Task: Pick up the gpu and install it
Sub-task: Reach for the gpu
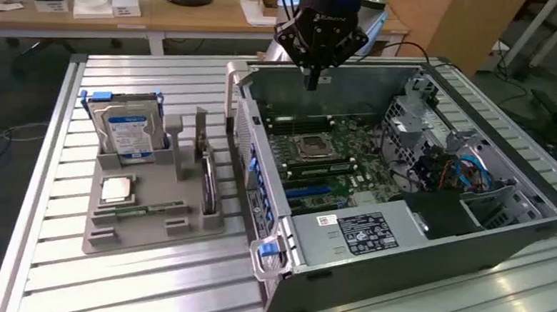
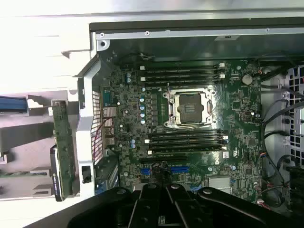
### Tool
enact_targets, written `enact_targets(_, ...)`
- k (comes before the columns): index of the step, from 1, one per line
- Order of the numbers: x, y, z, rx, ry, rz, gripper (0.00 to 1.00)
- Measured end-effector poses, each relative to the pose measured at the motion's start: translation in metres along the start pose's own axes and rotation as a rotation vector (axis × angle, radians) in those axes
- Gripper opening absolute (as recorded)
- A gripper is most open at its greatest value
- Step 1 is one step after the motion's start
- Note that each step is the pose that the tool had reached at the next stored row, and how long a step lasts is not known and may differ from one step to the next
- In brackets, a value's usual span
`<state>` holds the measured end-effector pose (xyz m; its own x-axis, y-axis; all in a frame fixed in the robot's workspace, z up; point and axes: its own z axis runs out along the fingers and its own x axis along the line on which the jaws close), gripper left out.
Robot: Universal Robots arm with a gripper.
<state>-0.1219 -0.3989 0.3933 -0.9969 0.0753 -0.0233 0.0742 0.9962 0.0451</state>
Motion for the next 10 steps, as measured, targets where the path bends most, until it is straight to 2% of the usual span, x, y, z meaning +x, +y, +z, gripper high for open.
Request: enact_targets(10, 0.0001, 0.0000, 0.0000, 0.0000, 0.0000, 0.000, 0.11)
